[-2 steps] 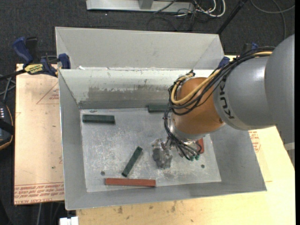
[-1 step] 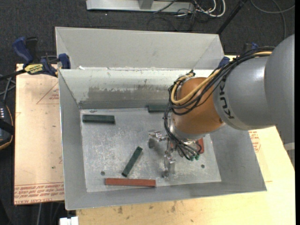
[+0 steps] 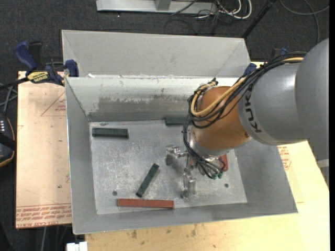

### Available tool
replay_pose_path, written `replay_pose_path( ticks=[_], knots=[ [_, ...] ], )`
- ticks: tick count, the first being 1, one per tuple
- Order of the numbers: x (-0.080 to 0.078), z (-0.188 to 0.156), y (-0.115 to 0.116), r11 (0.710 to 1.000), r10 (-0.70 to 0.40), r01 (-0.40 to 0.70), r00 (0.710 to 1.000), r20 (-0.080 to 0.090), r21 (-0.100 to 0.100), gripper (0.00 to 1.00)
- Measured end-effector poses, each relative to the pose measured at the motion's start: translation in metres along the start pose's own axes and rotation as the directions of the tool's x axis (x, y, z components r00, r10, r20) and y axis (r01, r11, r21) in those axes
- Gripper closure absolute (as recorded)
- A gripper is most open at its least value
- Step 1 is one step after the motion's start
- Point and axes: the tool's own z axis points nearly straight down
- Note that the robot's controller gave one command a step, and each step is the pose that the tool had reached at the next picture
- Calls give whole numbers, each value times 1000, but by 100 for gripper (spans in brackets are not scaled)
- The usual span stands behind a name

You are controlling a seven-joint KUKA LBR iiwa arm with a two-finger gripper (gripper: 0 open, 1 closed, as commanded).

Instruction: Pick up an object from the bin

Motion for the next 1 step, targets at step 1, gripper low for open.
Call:
replay_pose_path(
  ticks=[1],
  knots=[
    [0, -20, 21, 996, -89, 89, 996, -10, 1, 0]
  ],
)
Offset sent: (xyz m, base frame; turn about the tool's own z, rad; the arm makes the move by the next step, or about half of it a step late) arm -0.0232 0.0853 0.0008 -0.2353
